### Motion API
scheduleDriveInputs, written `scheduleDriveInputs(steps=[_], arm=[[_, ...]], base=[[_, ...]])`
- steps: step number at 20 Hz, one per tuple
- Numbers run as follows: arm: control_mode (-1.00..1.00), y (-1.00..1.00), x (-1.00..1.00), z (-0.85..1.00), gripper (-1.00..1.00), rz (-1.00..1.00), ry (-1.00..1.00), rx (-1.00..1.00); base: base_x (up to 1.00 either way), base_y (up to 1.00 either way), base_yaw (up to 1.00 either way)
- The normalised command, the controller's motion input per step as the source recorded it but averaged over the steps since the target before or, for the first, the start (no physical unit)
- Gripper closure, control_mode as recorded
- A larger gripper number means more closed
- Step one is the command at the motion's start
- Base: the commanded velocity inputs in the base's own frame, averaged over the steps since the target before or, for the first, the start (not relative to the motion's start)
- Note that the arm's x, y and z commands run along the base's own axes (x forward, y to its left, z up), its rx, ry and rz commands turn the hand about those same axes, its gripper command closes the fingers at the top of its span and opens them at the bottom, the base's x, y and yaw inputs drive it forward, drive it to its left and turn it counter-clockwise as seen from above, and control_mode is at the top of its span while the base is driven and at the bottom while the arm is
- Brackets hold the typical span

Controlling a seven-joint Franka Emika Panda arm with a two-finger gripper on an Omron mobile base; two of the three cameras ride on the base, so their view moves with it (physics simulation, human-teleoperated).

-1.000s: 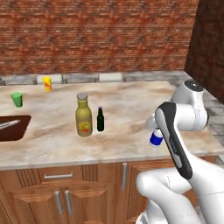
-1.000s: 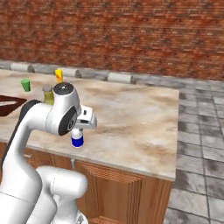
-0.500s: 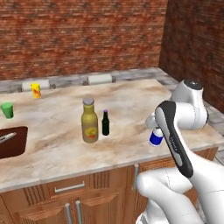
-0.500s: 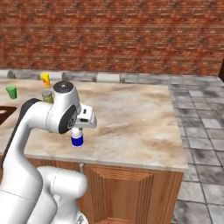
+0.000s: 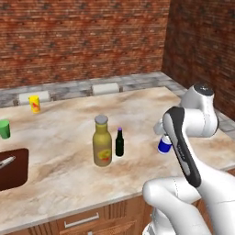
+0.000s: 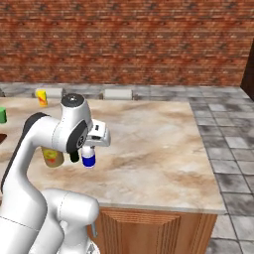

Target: Place the drinks on the dining counter in a tight cluster.

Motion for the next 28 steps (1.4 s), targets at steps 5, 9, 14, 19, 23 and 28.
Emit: scheduleDriveInputs(steps=[5, 9, 14, 19, 23, 28], arm=[[1.0, 0.0, 0.0, 0.0, 1.0, 0.0, 0.0, 0.0], [1.0, 0.0, 0.0, 0.0, 1.0, 0.0, 0.0, 0.0], [-1.0, 0.0, 0.03, 0.0, 1.0, 0.0, 0.02, 0.0], [-1.0, 0.13, 0.36, 0.01, 1.0, 0.09, 0.18, -0.07], [-1.0, 0.21, 0.47, 0.0, 1.0, 0.26, 0.19, -0.05], [-1.0, 0.0, 0.19, -0.33, 1.0, 0.26, -0.15, 0.04]], base=[[0.0, 0.0, 0.0], [0.0, 0.0, 0.0], [0.01, 0.0, 0.0], [0.0, 0.0, 0.0], [0.0, 0.0, 0.0], [0.0, 0.0, 0.0]])
